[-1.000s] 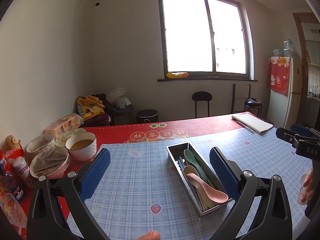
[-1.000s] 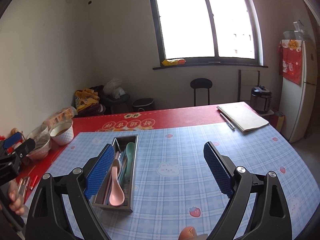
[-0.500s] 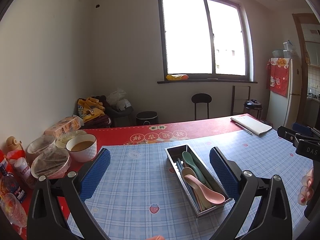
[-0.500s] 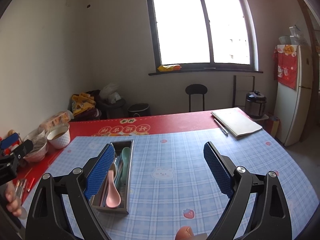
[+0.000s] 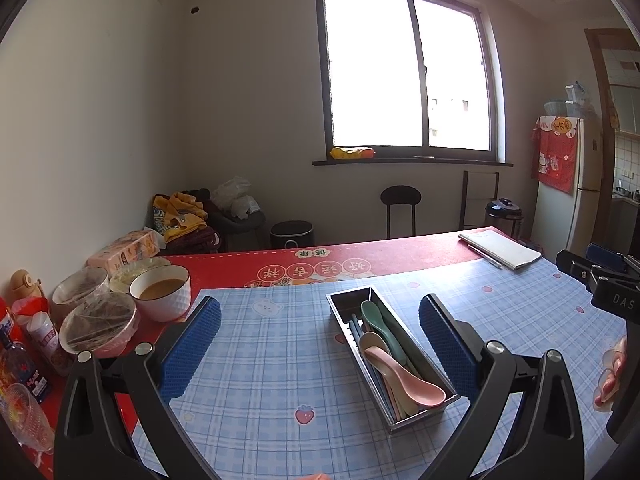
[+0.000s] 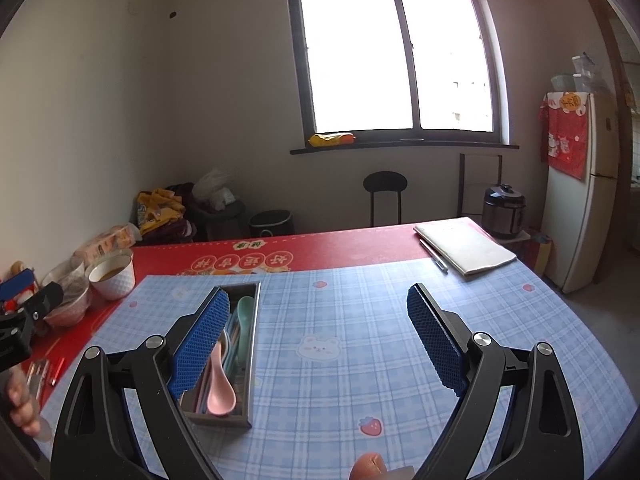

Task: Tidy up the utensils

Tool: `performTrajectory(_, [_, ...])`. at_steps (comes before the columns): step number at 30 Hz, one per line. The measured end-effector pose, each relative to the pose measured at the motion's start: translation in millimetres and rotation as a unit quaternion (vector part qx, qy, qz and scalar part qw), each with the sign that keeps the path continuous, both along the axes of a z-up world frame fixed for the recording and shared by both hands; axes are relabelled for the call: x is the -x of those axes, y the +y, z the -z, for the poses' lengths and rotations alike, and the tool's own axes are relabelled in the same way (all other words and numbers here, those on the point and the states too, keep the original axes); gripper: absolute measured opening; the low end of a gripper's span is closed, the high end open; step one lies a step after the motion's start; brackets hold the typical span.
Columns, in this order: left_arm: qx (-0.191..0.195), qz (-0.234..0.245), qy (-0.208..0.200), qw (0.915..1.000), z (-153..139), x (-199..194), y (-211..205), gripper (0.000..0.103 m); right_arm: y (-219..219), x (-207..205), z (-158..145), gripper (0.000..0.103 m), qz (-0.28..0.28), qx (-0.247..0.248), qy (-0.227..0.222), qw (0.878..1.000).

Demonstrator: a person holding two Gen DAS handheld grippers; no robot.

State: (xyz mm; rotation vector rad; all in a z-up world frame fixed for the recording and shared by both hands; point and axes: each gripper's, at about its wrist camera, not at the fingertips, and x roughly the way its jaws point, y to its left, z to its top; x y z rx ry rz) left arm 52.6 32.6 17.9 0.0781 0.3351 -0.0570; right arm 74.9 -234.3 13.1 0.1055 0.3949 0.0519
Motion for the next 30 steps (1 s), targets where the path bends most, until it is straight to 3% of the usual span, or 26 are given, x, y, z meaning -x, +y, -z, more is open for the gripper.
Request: performTrajectory(30, [0.002, -0.004, 0.007, 1.0000, 3.8, -0.7, 4.1, 0.097, -1.2, 2.4, -0.5, 0.087, 0.002, 0.000, -0.008, 1.000])
